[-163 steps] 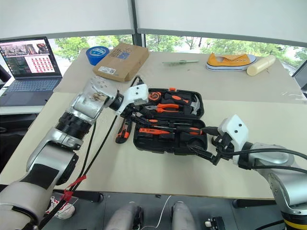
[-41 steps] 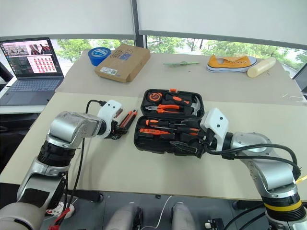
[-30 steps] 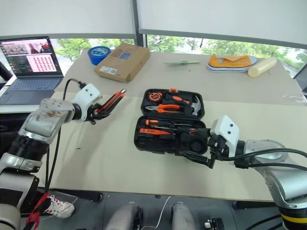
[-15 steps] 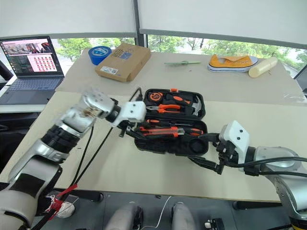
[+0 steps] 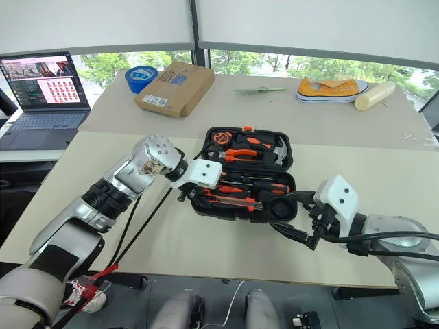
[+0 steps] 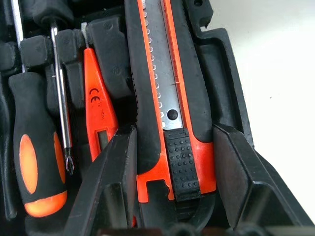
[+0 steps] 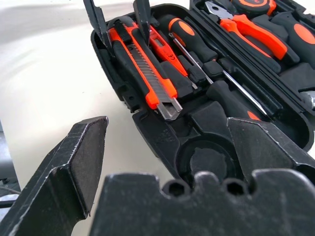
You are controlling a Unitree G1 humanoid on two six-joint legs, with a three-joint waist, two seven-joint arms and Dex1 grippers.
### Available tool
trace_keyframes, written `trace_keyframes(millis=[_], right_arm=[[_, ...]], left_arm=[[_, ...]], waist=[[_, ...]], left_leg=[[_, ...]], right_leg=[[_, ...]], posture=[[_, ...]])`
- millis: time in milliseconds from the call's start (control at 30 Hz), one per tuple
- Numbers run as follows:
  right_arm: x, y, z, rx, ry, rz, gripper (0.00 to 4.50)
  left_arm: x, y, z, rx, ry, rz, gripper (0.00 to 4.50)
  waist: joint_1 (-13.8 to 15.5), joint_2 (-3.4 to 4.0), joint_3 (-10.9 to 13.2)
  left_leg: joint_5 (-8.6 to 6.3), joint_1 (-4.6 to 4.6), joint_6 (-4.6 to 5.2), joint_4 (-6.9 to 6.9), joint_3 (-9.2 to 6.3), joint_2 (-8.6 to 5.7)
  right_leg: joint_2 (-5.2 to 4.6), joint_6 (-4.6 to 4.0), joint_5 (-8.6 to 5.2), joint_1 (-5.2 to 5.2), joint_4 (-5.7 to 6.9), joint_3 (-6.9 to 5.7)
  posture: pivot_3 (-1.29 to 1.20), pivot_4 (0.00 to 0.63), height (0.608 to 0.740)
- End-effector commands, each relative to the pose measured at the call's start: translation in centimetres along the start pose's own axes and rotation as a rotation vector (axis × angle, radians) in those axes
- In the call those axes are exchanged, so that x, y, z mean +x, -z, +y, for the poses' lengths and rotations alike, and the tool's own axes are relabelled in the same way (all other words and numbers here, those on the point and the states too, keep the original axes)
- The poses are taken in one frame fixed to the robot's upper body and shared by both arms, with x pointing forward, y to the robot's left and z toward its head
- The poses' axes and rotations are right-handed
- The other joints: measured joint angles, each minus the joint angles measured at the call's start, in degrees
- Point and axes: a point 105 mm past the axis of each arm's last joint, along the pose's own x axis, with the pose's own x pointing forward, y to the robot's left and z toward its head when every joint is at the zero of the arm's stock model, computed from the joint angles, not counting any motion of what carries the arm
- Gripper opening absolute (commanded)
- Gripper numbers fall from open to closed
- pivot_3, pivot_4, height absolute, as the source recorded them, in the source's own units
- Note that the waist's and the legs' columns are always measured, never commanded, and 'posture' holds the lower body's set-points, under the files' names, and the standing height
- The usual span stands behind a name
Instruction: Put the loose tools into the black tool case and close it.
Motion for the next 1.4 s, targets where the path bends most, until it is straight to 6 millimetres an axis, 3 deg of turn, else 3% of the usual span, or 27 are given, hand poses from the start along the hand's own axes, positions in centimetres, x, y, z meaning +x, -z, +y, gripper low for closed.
trace_keyframes(millis=[33,100,133,300,467,500,567,600,633,667,867,1133,1400], right_arm=[[-0.3,-1.1,0.0,-0.048,0.023,-0.039,4.50],[-0.3,-1.0,0.1,-0.047,0.025,-0.039,4.50],[-0.2,-1.0,0.1,-0.046,0.025,-0.039,4.50],[-0.2,-0.9,0.1,-0.044,0.026,-0.040,4.50],[-0.1,-0.9,-0.1,-0.043,0.025,-0.042,4.50],[-0.1,-0.9,-0.2,-0.043,0.024,-0.042,4.50],[0.0,-1.0,-0.3,-0.044,0.023,-0.044,4.50],[0.0,-1.0,-0.4,-0.044,0.023,-0.044,4.50],[0.0,-1.0,-0.4,-0.044,0.022,-0.044,4.50],[0.1,-1.0,-0.4,-0.044,0.021,-0.045,4.50],[0.2,-1.1,-0.5,-0.048,0.013,-0.043,4.50],[0.1,-1.0,-0.5,-0.049,0.009,-0.036,4.50],[0.1,-1.0,-0.5,-0.045,0.009,-0.036,4.50]], left_arm=[[-0.3,-1.2,0.4,0.039,0.010,-0.015,1.73],[-0.2,-1.7,0.3,0.028,0.028,-0.040,1.73],[-0.3,-1.9,0.2,0.023,0.034,-0.049,2.73],[-0.9,-2.2,0.4,0.027,0.029,-0.053,4.36],[-3.0,-3.4,1.2,0.004,-0.029,-0.143,4.46],[-3.2,-3.4,1.4,0.006,-0.043,-0.148,3.95],[-3.4,-3.0,1.4,0.001,-0.054,-0.158,3.48],[-3.4,-2.8,1.2,0.003,-0.051,-0.159,3.02],[-3.4,-2.6,1.1,0.006,-0.049,-0.160,2.95],[-3.3,-2.4,1.0,0.003,-0.045,-0.157,2.37],[-2.6,-1.8,0.2,0.001,-0.024,-0.160,0.17],[-0.9,-0.7,0.8,0.024,-0.080,-0.089,0.04],[0.5,0.2,-0.2,0.051,-0.032,-0.047,0.04]], waist=[[0.0,0.00,0.0],[0.1,0.00,0.0],[0.1,0.00,0.0],[0.0,0.00,0.0],[-0.1,0.00,0.0],[-0.1,0.00,0.0],[-0.1,0.01,0.0],[-0.1,0.00,0.0],[-0.1,0.01,0.0],[0.0,0.01,0.0],[0.0,0.01,0.0],[0.1,0.01,0.0],[0.0,0.02,0.0]], left_leg=[[0.00,0.01,0.00,0.00,0.00,0.00],[0.00,0.01,0.00,0.02,-0.01,-0.01],[0.00,0.00,0.00,0.02,-0.01,-0.01],[-0.02,0.00,0.03,0.01,-0.02,0.01],[-0.02,0.00,0.03,-0.01,-0.02,0.02],[-0.02,0.00,0.03,0.00,-0.02,0.02],[-0.02,0.00,0.03,0.01,-0.02,0.02],[-0.02,0.01,0.03,0.01,-0.02,0.01],[-0.02,0.01,0.03,0.01,-0.02,0.01],[-0.02,0.01,0.03,0.01,-0.02,0.01],[-0.02,0.00,0.03,0.02,-0.02,0.00],[-0.02,0.00,0.03,0.03,-0.02,-0.01],[-0.02,0.04,0.03,0.02,-0.02,-0.01]], right_leg=[[0.00,0.00,0.00,0.01,0.01,0.00],[-0.01,0.00,0.00,0.03,0.01,0.00],[-0.02,0.00,0.00,0.02,0.00,0.00],[0.01,0.02,-0.01,0.01,0.00,0.00],[0.03,0.02,-0.02,-0.01,0.01,0.00],[0.02,0.02,-0.02,-0.01,0.01,0.00],[0.01,0.02,-0.02,-0.01,0.01,0.00],[0.01,0.02,-0.02,0.00,0.01,0.01],[0.01,0.02,-0.02,0.00,0.01,0.00],[0.01,0.02,-0.02,0.00,0.01,0.01],[-0.01,0.02,-0.02,0.01,0.01,0.00],[-0.02,0.02,-0.01,0.02,0.01,0.01],[-0.01,0.02,-0.01,0.04,0.02,0.01]], posture=[[0.00,0.150,0.735],[0.00,0.150,0.735],[0.00,0.150,0.735],[0.00,0.150,0.735],[0.00,0.150,0.735],[0.00,0.150,0.735],[0.00,0.150,0.735],[0.00,0.150,0.735],[0.00,0.150,0.735],[0.00,0.150,0.735],[0.00,0.150,0.735],[0.00,0.150,0.735],[0.00,0.150,0.735]])
